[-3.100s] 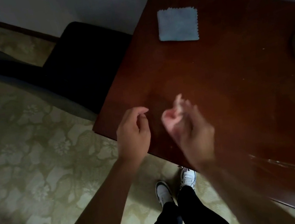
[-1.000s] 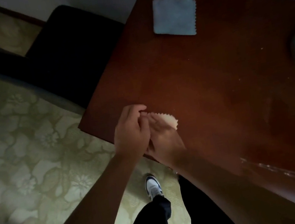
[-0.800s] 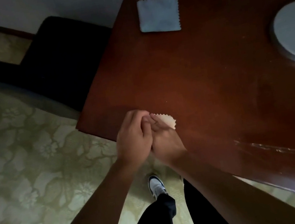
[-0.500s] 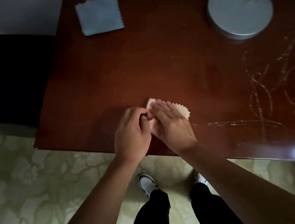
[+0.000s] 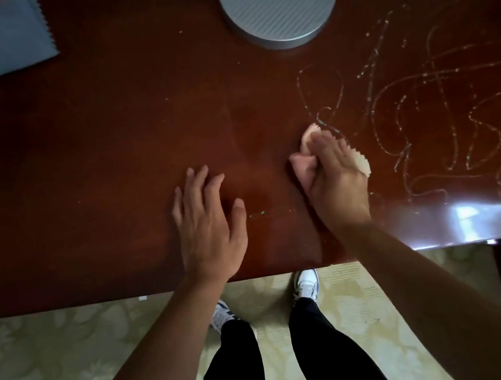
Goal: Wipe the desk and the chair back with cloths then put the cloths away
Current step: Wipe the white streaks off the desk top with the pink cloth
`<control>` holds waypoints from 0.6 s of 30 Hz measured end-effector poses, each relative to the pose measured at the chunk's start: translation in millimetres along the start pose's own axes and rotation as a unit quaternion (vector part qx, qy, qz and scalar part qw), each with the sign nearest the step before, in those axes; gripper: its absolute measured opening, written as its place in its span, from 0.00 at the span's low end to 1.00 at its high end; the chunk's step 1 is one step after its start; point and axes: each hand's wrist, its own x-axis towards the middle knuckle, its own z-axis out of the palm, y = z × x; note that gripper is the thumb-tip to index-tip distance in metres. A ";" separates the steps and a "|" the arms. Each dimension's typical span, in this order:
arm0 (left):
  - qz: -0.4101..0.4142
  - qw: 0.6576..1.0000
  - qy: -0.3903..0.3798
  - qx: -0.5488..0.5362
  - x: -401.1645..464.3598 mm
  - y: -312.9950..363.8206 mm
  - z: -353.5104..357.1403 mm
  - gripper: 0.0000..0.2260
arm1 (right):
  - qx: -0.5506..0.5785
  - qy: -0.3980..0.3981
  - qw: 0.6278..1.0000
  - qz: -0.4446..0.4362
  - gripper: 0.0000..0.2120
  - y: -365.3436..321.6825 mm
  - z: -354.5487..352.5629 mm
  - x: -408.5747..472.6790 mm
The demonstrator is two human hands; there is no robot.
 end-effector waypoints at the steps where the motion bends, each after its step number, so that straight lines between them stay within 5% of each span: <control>1: 0.003 1.000 0.004 -0.007 0.2 0.1 -0.8 0.22 | -0.001 -0.005 1.000 0.012 0.19 -3.5 1.5 -1.5; 7: -0.005 0.997 0.038 -0.061 2.2 2.1 -3.9 0.23 | 0.037 -0.084 0.990 -0.111 0.18 -74.1 23.0 -73.8; 11: 0.000 0.997 0.037 -0.061 1.7 1.1 -2.9 0.21 | 0.042 -0.098 0.974 -0.201 0.18 -57.2 14.9 -75.3; 18: 0.005 0.995 0.055 -0.081 2.5 -0.9 -0.4 0.21 | -0.032 -0.030 0.999 -0.023 0.22 -36.1 16.5 -17.1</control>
